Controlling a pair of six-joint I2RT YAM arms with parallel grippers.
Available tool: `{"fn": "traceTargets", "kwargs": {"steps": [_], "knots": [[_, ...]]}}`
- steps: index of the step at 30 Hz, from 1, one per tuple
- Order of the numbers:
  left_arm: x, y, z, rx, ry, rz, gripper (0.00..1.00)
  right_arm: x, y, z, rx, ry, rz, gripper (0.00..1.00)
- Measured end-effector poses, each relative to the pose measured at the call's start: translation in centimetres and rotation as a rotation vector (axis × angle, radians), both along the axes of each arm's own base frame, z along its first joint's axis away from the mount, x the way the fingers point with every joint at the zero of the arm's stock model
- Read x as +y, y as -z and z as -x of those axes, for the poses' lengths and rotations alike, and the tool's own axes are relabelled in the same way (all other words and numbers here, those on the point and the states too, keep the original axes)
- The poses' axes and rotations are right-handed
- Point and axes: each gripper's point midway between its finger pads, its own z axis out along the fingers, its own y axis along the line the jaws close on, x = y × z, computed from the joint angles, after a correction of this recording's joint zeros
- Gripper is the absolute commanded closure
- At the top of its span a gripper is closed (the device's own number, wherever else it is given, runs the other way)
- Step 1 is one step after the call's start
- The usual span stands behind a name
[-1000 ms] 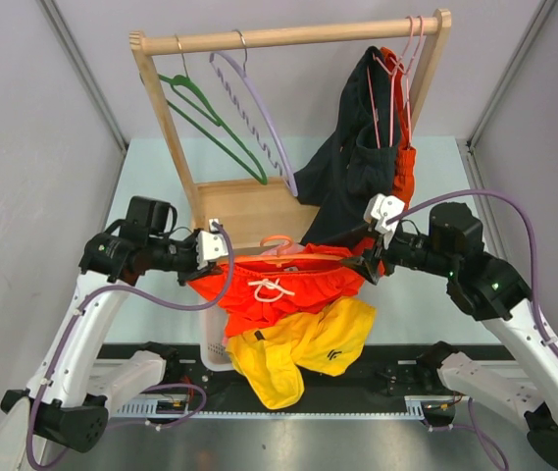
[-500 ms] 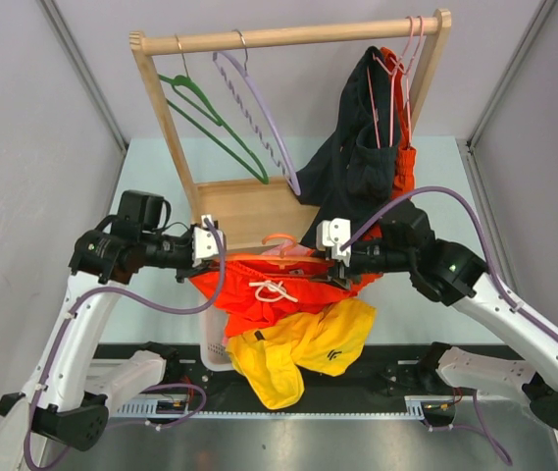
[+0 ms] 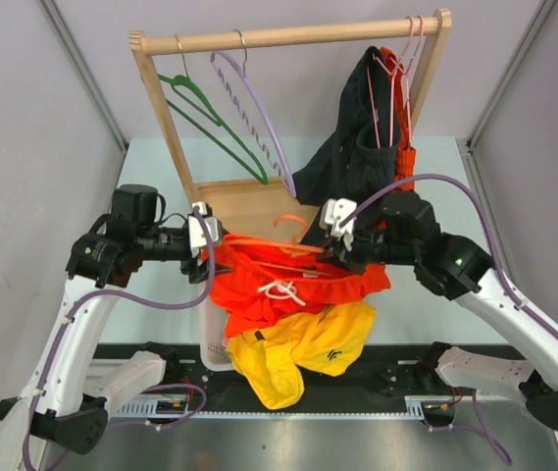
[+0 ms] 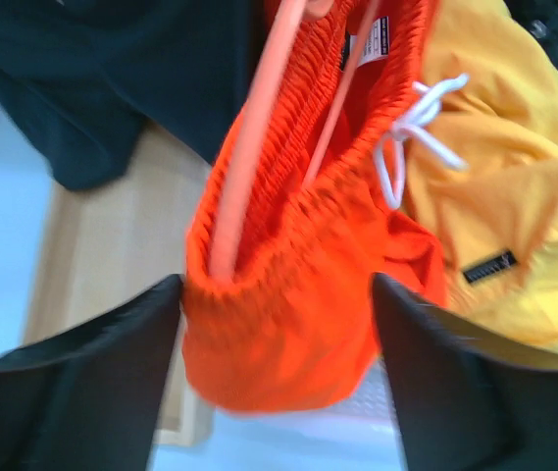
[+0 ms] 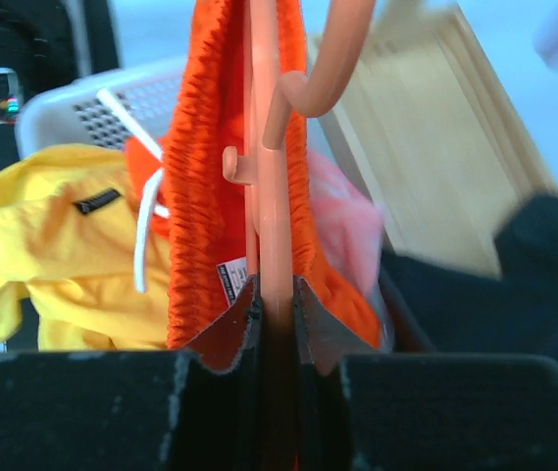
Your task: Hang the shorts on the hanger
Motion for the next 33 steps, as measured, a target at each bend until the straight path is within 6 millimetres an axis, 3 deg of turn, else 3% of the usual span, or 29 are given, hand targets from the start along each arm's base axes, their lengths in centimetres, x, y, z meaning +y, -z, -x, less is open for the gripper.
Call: {"fn": "traceTargets", "kwargs": {"steps": [1, 4, 8, 11, 14, 22, 33], "knots": [[-0.2, -0.6, -0.3, -0.008, -0.017, 0.026, 0.06, -0.8, 0.1, -0.5, 0.024, 0.046, 0.007, 1.00], [-0.5, -1.8, -0.6, -0.046, -0.049, 0.085, 0.00, -3.7, 0.7, -1.6, 0.093, 0.179, 0.024, 1.00], [-0.8, -2.7, -0.6, -0.065, -0.077, 0.151, 0.00, -7.4, 1.3, -1.9, 0.175, 0.339, 0.037, 1.00], [-1.2, -3.3, -1.0, -0.076, -0.086, 0.188, 0.00, -8.9, 1.1, -2.0, 0.218, 0.426, 0.020, 1.00], [-1.4, -3.3, -1.5, -0.082, -0.094, 0.206, 0.00, -9.3, 0.4, -2.7, 0.246, 0.491, -0.002, 1.00], [-1.5, -3.0, -2.1, -0.079, -0.103, 0.215, 0.00, -10.3, -4.4, -8.7, 0.251, 0.742, -0.070, 1.00], [-1.2, -2.2, -1.7, -0.090, -0.118, 0.210, 0.00, -8.9, -12.3, -14.0, 0.196, 0.839, -0.218, 1.00]]}}
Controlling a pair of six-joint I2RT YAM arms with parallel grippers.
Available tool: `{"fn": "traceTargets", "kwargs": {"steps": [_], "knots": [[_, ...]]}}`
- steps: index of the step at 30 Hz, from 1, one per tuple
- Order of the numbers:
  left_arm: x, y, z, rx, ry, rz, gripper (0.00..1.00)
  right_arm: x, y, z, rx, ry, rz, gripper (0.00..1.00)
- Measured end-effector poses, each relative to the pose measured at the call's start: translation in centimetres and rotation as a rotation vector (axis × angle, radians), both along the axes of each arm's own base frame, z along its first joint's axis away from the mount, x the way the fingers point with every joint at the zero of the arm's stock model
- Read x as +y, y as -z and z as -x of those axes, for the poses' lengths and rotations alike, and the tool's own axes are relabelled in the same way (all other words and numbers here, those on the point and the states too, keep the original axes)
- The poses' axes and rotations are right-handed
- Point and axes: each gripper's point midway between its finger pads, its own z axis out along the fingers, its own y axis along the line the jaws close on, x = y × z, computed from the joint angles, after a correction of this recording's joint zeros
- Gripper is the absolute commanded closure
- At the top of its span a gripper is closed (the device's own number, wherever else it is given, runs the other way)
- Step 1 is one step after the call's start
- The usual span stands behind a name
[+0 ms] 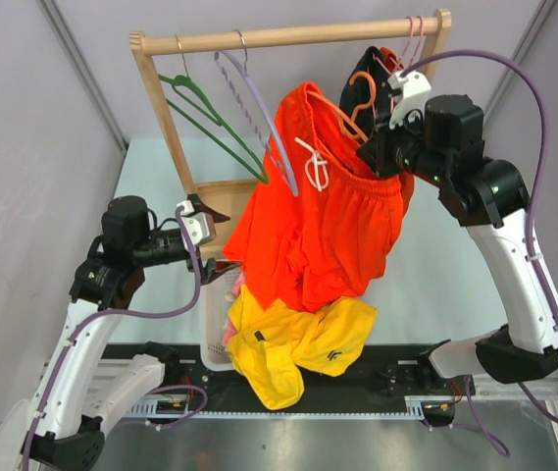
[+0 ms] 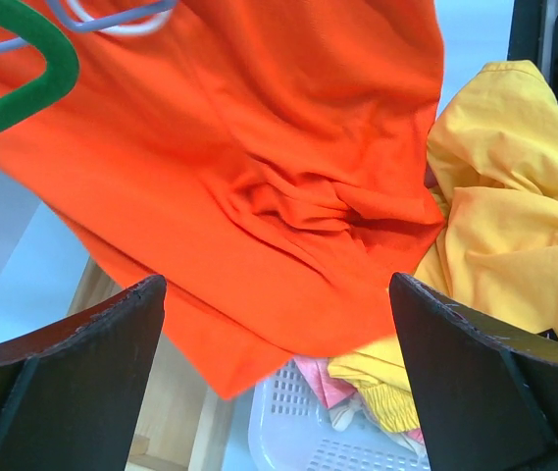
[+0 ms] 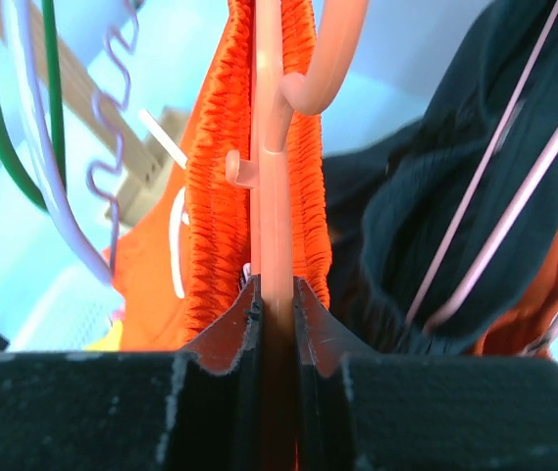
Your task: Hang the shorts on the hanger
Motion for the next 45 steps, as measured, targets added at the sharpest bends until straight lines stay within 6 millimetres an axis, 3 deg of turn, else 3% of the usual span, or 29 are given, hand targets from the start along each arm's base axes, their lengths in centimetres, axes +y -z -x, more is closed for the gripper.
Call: {"fn": "traceTargets", "kwargs": {"steps": [4, 12, 21, 35, 38, 42, 45], "knots": [[0.1, 0.1, 0.0, -0.005, -0.003, -0.001, 0.00, 0.4, -2.0, -1.2, -0.027, 0.021, -0.033, 1.00], [0.0, 0.3, -0.1, -0.011, -0.001, 0.001, 0.00, 0.2, -4.0, -4.0, -0.044, 0.073, -0.059, 1.00], [-0.1, 0.5, -0.3, -0.032, 0.010, -0.007, 0.00, 0.7, -4.3, -6.8, -0.068, 0.116, -0.083, 1.00], [-0.6, 1.8, 0.0, -0.039, 0.047, -0.004, 0.00, 1.5, -6.9, -7.3, -0.073, 0.085, -0.299, 1.00], [-1.9, 3.1, 0.3, -0.051, 0.082, 0.007, 0.00, 1.5, -7.0, -6.8, -0.058, 0.073, -0.329, 1.00], [-4.6, 7.0, 1.0, -0.042, 0.124, 0.017, 0.02, 1.6, -7.2, -6.1, -0.050, 0.058, -0.353, 1.00], [-7.0, 9.4, 0.2, 0.000, 0.126, 0.017, 0.02, 1.6, -7.4, -5.7, -0.050, 0.047, -0.362, 1.00]]}}
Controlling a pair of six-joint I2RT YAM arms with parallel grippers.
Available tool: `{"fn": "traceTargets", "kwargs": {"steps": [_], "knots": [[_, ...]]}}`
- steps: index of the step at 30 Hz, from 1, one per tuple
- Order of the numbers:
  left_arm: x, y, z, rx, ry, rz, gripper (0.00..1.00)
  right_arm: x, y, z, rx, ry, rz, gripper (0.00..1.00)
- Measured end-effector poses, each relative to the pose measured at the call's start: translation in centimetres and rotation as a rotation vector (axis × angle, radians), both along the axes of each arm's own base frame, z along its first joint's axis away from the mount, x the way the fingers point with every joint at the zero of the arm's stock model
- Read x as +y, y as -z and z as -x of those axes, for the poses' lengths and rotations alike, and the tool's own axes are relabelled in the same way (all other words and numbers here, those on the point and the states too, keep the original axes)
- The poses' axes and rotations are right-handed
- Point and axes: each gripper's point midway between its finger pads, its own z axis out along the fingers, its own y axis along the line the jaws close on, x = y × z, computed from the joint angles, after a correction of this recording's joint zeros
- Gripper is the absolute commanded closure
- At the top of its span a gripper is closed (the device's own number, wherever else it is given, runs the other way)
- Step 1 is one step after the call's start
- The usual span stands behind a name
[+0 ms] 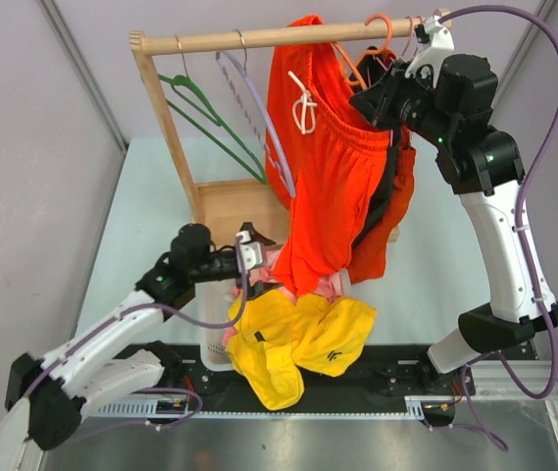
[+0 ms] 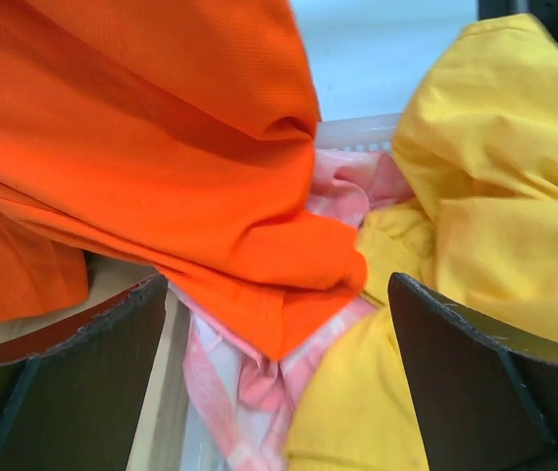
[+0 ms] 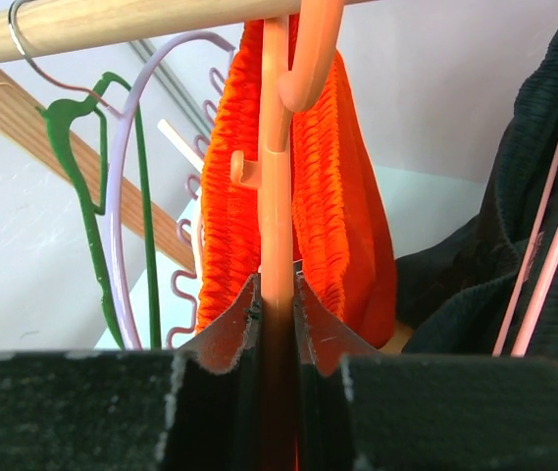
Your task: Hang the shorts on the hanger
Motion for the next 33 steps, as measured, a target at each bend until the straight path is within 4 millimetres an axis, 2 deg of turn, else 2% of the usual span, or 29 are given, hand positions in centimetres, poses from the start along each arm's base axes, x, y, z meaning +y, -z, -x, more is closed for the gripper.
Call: {"fn": "traceTargets", "kwargs": {"steps": [6, 9, 13, 14, 17, 18, 19, 20, 21, 22, 25, 30, 33], "knots": [[-3.6, 3.2, -3.4, 0.069, -0.098, 0.001, 0.03, -0.1, 0.7, 0.5, 0.011, -0.009, 0.001, 1.00], [-4.5, 4.7, -5.2, 0.091, -0.177, -0.003, 0.02, -0.2, 0.9, 0.7, 0.012, -0.009, 0.001, 1.00], [-5.3, 6.8, -6.5, 0.108, -0.250, -0.034, 0.05, -0.2, 1.1, 0.8, 0.015, -0.009, 0.003, 1.00], [-5.5, 7.4, -6.9, 0.110, -0.268, -0.046, 0.08, -0.2, 1.1, 0.9, 0.015, -0.010, 0.003, 1.00], [-6.0, 8.8, -8.1, 0.140, -0.320, -0.081, 0.31, -0.2, 0.9, 0.9, 0.006, -0.013, -0.001, 1.00], [-6.2, 8.9, -8.5, 0.146, -0.331, -0.085, 0.50, -0.2, 0.9, 0.9, 0.005, -0.014, -0.002, 1.00], [-6.4, 9.0, -8.8, 0.148, -0.339, -0.087, 0.60, -0.2, 0.9, 0.9, 0.004, -0.015, -0.002, 1.00], [-6.4, 8.9, -9.0, 0.152, -0.347, -0.084, 0.74, -0.2, 0.9, 0.9, 0.003, -0.016, -0.002, 1.00], [-6.4, 8.8, -9.0, 0.148, -0.348, -0.080, 0.93, -0.2, 0.9, 0.9, 0.003, -0.016, -0.002, 1.00], [-6.5, 8.4, -9.0, 0.142, -0.345, -0.071, 0.99, -0.2, 1.0, 0.9, 0.004, -0.015, -0.002, 1.00], [-6.6, 7.0, -8.6, 0.114, -0.320, -0.048, 1.00, -0.3, 1.2, 1.1, 0.009, -0.015, 0.000, 1.00], [-5.5, 1.3, -8.5, -0.039, -0.305, 0.037, 1.00, -0.4, 1.6, 1.2, 0.015, -0.013, 0.003, 1.00], [-4.0, -1.7, -9.4, -0.158, -0.336, 0.072, 1.00, -0.6, 1.7, 1.1, 0.017, -0.009, 0.003, 1.00]]}}
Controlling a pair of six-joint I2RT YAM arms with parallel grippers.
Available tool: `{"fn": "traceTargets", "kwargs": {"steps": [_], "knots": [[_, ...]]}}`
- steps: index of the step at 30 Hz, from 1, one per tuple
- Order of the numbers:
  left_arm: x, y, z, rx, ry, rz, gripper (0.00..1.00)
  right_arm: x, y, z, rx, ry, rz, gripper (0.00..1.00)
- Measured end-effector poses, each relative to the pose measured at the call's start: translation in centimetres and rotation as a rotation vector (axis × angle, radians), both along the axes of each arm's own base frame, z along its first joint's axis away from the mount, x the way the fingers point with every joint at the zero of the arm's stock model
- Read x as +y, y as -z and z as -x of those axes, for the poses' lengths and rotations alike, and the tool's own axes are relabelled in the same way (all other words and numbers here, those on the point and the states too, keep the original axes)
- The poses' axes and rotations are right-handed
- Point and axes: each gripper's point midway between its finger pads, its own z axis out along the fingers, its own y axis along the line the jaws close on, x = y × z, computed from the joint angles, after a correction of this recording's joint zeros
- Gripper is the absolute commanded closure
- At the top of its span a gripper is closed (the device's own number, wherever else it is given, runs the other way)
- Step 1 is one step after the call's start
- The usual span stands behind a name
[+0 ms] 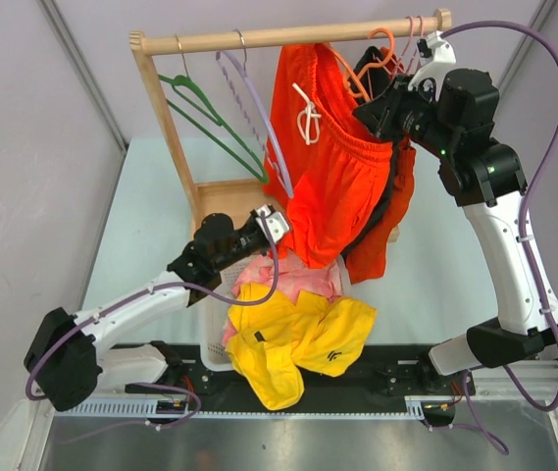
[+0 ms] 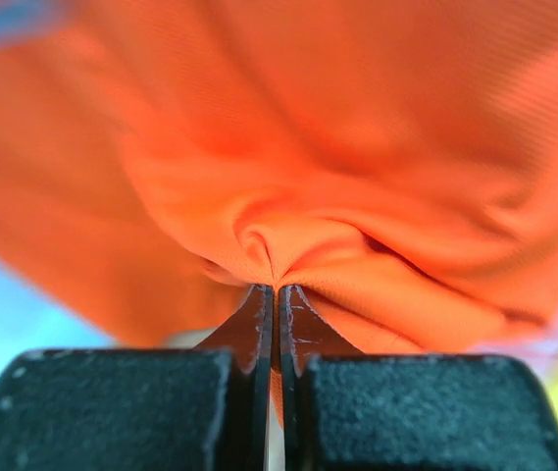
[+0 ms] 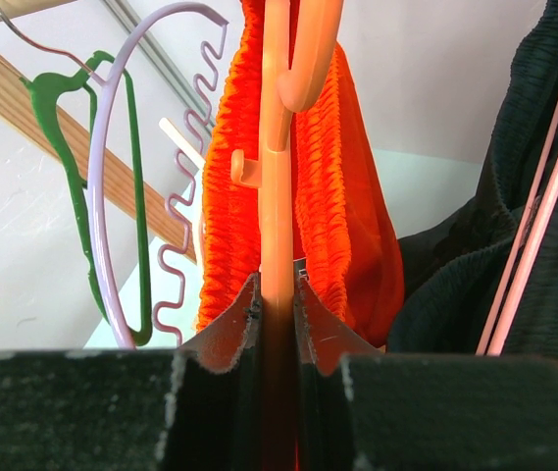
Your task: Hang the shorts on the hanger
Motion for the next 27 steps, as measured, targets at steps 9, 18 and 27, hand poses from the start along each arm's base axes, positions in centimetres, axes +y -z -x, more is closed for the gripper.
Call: {"fn": "traceTargets", "kwargs": {"steps": [9, 18, 27], "knots": [[3.1, 2.1, -7.1, -0.145, -0.245, -0.132, 0.36, -0.1, 0.7, -0.8, 0.005, 0.017, -0.006, 1.00], [4.3, 0.5, -5.9, -0.149, -0.246, -0.132, 0.06, -1.0, -0.2, -1.8, -0.030, 0.089, -0.020, 1.00], [5.8, -6.1, 1.3, -0.205, -0.082, -0.012, 0.00, -1.1, 0.4, -3.5, -0.037, 0.140, 0.003, 1.00]]}}
